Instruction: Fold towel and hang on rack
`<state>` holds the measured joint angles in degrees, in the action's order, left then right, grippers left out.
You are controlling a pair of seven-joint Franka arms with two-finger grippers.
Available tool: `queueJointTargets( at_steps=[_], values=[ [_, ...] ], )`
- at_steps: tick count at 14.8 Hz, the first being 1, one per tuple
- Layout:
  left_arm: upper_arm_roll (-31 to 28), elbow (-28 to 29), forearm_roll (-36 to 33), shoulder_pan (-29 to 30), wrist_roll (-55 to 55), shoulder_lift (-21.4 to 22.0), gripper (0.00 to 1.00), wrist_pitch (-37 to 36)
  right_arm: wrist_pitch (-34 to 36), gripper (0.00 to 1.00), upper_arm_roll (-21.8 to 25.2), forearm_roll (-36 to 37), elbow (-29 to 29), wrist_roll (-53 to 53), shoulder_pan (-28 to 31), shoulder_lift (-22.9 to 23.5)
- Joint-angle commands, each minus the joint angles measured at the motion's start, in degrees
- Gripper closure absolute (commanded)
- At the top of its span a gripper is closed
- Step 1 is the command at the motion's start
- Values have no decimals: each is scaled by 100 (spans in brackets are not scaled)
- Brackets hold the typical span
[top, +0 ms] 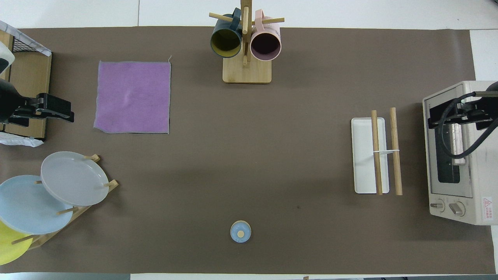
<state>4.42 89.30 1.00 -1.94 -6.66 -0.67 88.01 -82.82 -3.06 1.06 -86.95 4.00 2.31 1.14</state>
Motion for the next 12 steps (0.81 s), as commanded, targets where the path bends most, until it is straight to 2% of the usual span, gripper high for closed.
queueJointTargets(
  at_steps=[1, 12],
  values=[
    [-46, 79, 23, -17, 60, 102, 0, -64, 56, 0, -11, -106, -59, -145, 50, -88],
    [-55, 351, 23, 131, -116, 234, 0, 14, 56, 0, -11, -106, -59, -145, 50, -88]
  ],
)
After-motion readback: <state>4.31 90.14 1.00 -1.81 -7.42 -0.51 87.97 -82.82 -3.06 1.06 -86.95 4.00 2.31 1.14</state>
